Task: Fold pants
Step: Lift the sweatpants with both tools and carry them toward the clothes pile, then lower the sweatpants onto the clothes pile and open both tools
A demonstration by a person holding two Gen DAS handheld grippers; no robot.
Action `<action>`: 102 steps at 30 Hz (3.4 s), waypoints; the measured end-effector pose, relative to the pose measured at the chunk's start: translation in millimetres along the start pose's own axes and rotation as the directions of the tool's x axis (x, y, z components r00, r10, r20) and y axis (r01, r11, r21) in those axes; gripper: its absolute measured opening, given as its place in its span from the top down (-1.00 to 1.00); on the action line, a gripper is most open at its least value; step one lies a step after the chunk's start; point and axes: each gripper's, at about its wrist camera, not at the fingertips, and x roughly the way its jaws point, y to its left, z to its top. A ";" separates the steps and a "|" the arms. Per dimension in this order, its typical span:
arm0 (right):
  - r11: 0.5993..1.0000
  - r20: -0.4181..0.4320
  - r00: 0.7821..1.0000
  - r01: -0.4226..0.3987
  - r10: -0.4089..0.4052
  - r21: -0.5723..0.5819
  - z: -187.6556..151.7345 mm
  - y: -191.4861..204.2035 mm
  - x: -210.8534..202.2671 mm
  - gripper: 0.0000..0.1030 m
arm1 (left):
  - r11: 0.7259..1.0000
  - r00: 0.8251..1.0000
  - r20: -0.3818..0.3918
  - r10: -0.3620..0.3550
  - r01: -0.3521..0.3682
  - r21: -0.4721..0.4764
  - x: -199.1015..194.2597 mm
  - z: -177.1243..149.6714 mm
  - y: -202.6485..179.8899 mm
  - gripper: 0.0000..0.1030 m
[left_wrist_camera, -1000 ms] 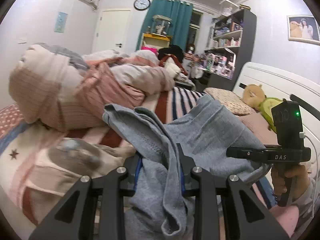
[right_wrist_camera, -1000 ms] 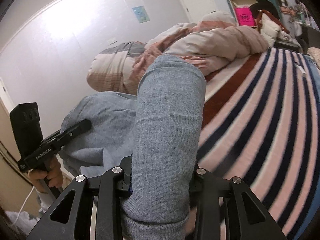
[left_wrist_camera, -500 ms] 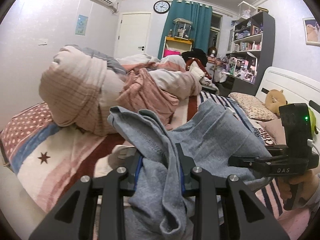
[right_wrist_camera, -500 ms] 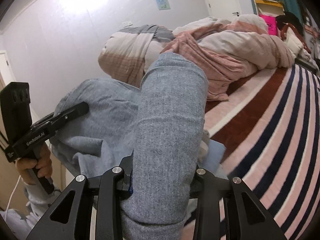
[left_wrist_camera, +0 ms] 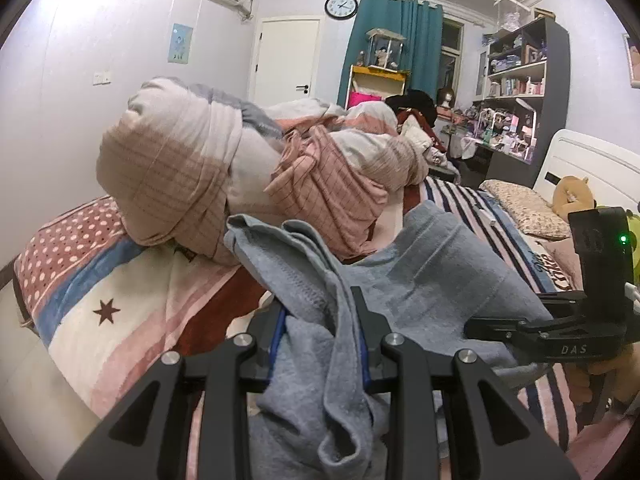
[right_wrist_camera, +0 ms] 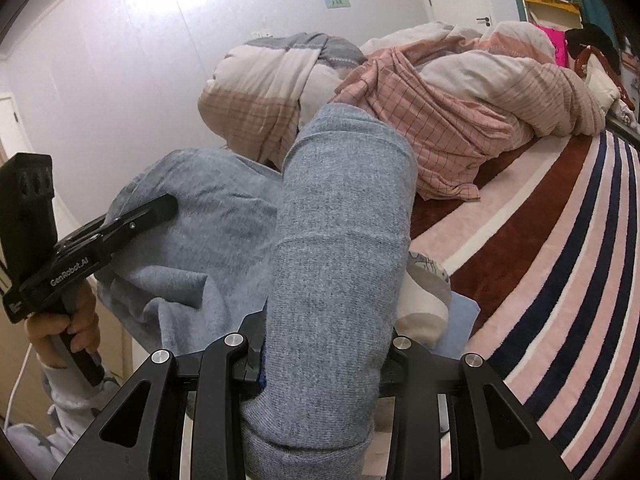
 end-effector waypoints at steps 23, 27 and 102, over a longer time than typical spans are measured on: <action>0.999 -0.029 0.998 0.051 -0.051 0.009 0.0 -8.8 15.4 0.46 | 0.998 0.997 -0.040 0.061 -0.062 -0.010 31.1 -1.8 10.2 0.51; 0.999 -0.030 0.998 0.051 -0.051 0.013 -1.3 -8.9 14.6 0.46 | 0.998 0.998 -0.039 0.057 -0.057 -0.007 33.7 -0.9 7.1 0.51; 0.932 0.342 0.872 0.361 -0.352 0.038 -120.0 -36.2 -235.0 -0.94 | 0.988 0.967 0.252 -0.038 -0.002 0.155 -76.1 -20.8 -235.7 -0.96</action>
